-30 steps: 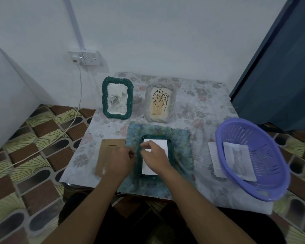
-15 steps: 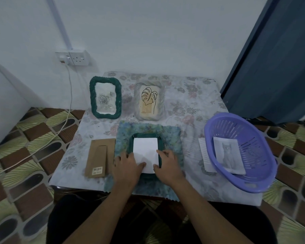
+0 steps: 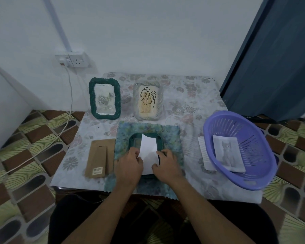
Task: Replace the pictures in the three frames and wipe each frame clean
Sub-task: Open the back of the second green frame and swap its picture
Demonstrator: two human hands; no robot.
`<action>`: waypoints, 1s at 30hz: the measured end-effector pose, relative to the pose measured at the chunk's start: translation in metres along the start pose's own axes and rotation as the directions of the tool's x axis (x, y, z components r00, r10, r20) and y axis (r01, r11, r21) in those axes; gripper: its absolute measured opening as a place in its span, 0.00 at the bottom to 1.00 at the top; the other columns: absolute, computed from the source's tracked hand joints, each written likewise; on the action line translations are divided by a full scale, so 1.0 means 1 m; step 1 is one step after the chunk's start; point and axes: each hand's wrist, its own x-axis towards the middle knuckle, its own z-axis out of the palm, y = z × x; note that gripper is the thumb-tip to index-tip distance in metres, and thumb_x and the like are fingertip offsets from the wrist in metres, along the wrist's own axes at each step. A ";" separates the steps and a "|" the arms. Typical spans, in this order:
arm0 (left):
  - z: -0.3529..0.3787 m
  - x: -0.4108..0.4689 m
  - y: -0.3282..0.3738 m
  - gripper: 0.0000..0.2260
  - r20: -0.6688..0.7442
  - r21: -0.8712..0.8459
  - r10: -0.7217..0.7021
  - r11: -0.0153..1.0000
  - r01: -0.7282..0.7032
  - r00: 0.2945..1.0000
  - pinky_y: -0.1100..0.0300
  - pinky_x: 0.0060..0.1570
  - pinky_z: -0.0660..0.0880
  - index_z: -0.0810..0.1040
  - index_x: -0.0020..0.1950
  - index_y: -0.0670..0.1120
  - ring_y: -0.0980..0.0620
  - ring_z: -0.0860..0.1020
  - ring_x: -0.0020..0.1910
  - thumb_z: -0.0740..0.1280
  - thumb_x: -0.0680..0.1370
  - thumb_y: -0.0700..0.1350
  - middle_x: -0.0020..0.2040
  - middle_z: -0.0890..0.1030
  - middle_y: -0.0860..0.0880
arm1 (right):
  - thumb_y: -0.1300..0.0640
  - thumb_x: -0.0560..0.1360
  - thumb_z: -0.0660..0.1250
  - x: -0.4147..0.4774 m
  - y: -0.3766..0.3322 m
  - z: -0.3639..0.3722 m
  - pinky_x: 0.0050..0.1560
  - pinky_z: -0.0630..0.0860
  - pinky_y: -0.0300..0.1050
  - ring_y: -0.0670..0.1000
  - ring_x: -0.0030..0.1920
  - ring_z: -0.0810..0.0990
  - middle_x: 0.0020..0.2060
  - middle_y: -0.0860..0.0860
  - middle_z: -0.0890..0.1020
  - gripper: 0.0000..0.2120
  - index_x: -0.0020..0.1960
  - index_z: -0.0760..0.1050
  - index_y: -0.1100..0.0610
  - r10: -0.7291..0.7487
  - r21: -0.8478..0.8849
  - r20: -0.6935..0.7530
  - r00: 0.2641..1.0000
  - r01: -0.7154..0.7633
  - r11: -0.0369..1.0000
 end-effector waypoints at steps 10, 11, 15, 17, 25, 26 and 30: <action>-0.017 0.005 0.028 0.04 -0.054 -0.235 0.016 0.972 -0.028 0.998 0.69 0.32 0.66 0.78 0.52 0.47 0.61 0.74 0.35 0.69 0.78 0.45 0.45 0.79 0.55 | 0.57 0.76 0.62 -0.003 0.011 -0.049 0.65 0.69 0.53 0.56 0.64 0.71 0.63 0.52 0.75 0.18 0.65 0.74 0.50 -0.061 0.054 -0.193 0.979 0.072 0.996; -0.017 0.005 0.032 0.04 -0.057 -0.266 0.007 0.964 -0.021 0.998 0.71 0.31 0.65 0.78 0.52 0.47 0.63 0.74 0.35 0.69 0.78 0.45 0.44 0.78 0.56 | 0.58 0.76 0.62 -0.005 0.015 -0.058 0.65 0.69 0.52 0.56 0.64 0.71 0.63 0.51 0.76 0.17 0.64 0.75 0.50 -0.072 0.019 -0.236 0.969 0.078 0.997; -0.010 0.007 0.055 0.03 -0.075 -0.401 -0.023 0.916 -0.009 0.997 0.73 0.32 0.70 0.77 0.48 0.50 0.63 0.76 0.39 0.71 0.76 0.44 0.42 0.79 0.56 | 0.60 0.75 0.63 -0.013 0.038 -0.089 0.65 0.65 0.53 0.56 0.66 0.69 0.64 0.50 0.76 0.19 0.65 0.76 0.49 -0.059 -0.078 -0.434 0.899 0.028 0.997; -0.003 0.008 0.066 0.03 -0.038 -0.474 -0.058 0.880 0.033 0.998 0.66 0.37 0.76 0.77 0.47 0.50 0.60 0.78 0.41 0.71 0.76 0.45 0.43 0.79 0.56 | 0.59 0.75 0.63 -0.016 0.052 -0.100 0.66 0.63 0.55 0.57 0.70 0.65 0.69 0.52 0.72 0.22 0.69 0.73 0.51 0.001 -0.079 -0.503 0.864 -0.047 0.996; 0.043 0.009 0.109 0.05 0.134 -0.608 -0.150 0.768 0.201 0.980 0.55 0.43 0.79 0.79 0.47 0.47 0.55 0.80 0.43 0.68 0.79 0.48 0.44 0.81 0.53 | 0.49 0.79 0.63 -0.030 0.097 -0.127 0.62 0.71 0.54 0.63 0.68 0.72 0.69 0.59 0.72 0.26 0.73 0.66 0.60 0.219 0.112 -0.243 0.945 -0.197 0.974; 0.052 0.009 0.113 0.05 0.169 -0.595 -0.157 0.771 0.228 0.973 0.52 0.45 0.80 0.78 0.47 0.47 0.53 0.80 0.43 0.68 0.80 0.48 0.43 0.81 0.53 | 0.48 0.79 0.64 -0.032 0.100 -0.128 0.59 0.73 0.53 0.63 0.64 0.75 0.64 0.60 0.77 0.23 0.68 0.72 0.60 0.221 0.111 -0.250 0.943 -0.199 0.974; 0.079 0.012 0.121 0.07 0.249 -0.533 -0.196 0.790 0.303 0.948 0.52 0.47 0.79 0.79 0.47 0.45 0.49 0.80 0.44 0.68 0.79 0.47 0.44 0.81 0.49 | 0.49 0.76 0.65 -0.033 0.101 -0.132 0.37 0.72 0.48 0.59 0.44 0.78 0.39 0.55 0.79 0.11 0.39 0.76 0.53 0.179 0.113 -0.259 0.949 -0.154 0.982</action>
